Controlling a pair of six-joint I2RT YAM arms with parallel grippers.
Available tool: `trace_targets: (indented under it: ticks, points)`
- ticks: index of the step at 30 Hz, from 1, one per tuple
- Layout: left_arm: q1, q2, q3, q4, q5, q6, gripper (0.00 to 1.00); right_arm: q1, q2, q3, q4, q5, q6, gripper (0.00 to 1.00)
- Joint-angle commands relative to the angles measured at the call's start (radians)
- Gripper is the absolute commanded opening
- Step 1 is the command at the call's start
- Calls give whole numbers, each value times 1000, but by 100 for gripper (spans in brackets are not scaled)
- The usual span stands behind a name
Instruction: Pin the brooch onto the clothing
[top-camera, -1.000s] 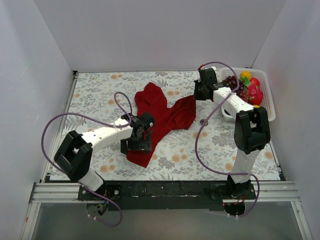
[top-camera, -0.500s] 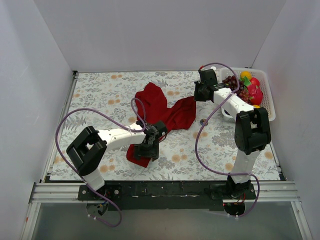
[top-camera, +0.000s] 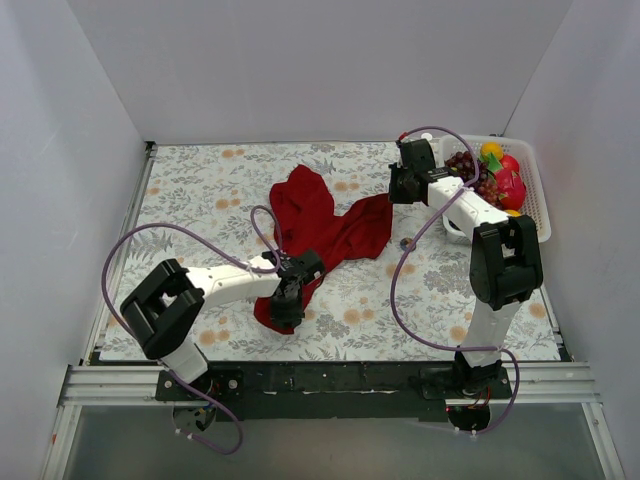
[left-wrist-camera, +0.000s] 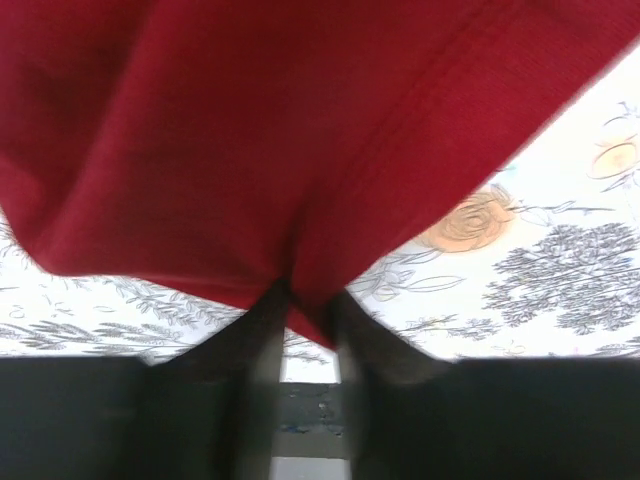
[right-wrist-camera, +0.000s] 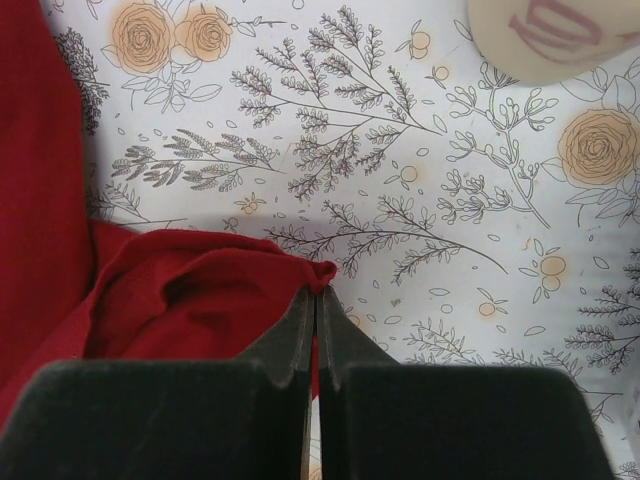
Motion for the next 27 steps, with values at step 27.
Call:
trace_targets:
  ticks: [27]
  points:
    - [438, 21, 918, -217, -178, 378, 0, 4, -372, 233, 95, -390, -166, 1]
